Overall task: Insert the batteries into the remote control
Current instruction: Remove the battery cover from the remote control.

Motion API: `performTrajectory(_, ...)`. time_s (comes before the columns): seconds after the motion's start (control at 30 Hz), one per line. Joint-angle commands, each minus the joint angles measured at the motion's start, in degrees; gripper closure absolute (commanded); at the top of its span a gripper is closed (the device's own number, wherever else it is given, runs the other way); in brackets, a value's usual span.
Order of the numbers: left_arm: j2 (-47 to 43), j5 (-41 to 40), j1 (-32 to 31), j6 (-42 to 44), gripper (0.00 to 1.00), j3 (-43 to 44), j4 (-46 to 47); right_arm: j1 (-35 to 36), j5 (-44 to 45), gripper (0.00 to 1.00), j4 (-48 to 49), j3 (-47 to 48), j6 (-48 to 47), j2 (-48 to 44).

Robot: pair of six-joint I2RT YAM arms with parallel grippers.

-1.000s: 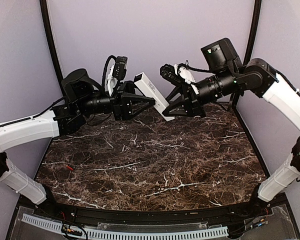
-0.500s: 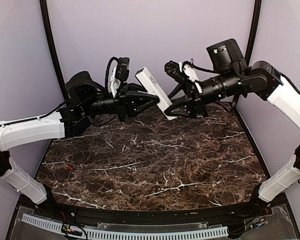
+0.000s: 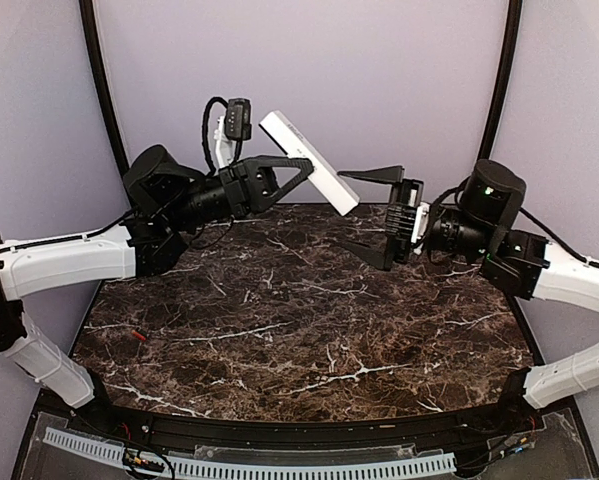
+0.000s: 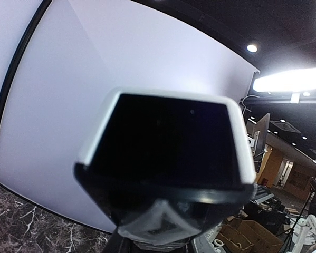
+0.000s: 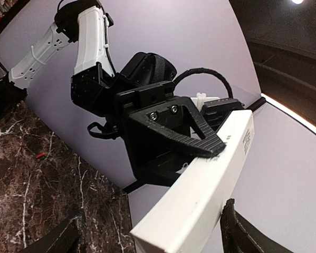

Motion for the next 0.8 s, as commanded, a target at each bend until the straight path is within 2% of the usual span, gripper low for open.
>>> performTrajectory(0.0, 0.52, 0.46, -0.26, -4.27, 1.00, 0.55, 5.16, 0.44, -0.75, 0.16, 18.68, 0.16, -4.34, 4.31)
performTrajectory(0.1, 0.08, 0.29, -0.30, -3.57, 1.00, 0.51, 4.65, 0.45, -1.09, 0.17, 21.34, 0.40, -3.78, 5.65)
performTrajectory(0.2, -0.10, 0.41, -0.30, -3.09, 1.00, 0.69, 4.47, 0.45, -1.84, 0.23, 20.61, 1.23, -3.09, 6.79)
performTrajectory(0.27, -0.12, 0.46, -0.27, -2.91, 1.00, 0.83, 4.09, 0.43, -2.11, 0.32, 20.94, 1.15, -2.65, 7.15)
performTrajectory(0.33, -0.04, 0.46, -0.30, -2.81, 1.00, 0.72, 3.84, 0.46, -1.97, 0.45, 20.24, 1.54, -1.95, 7.08)
performTrajectory(0.6, 0.01, 1.16, -0.25, -2.92, 1.00, 0.62, 5.25, 0.54, -0.79, 0.76, 15.97, 2.25, -0.91, 6.22)
performTrajectory(0.7, -0.23, 1.21, -0.25, -2.90, 1.00, 0.51, 5.59, 0.53, -0.38, 1.00, 14.18, 2.25, -0.60, 5.48)
performTrajectory(0.77, -0.39, 0.91, -0.25, -2.60, 1.00, 0.35, 5.71, 0.53, -0.25, 1.00, 13.49, 1.91, -0.58, 4.87)
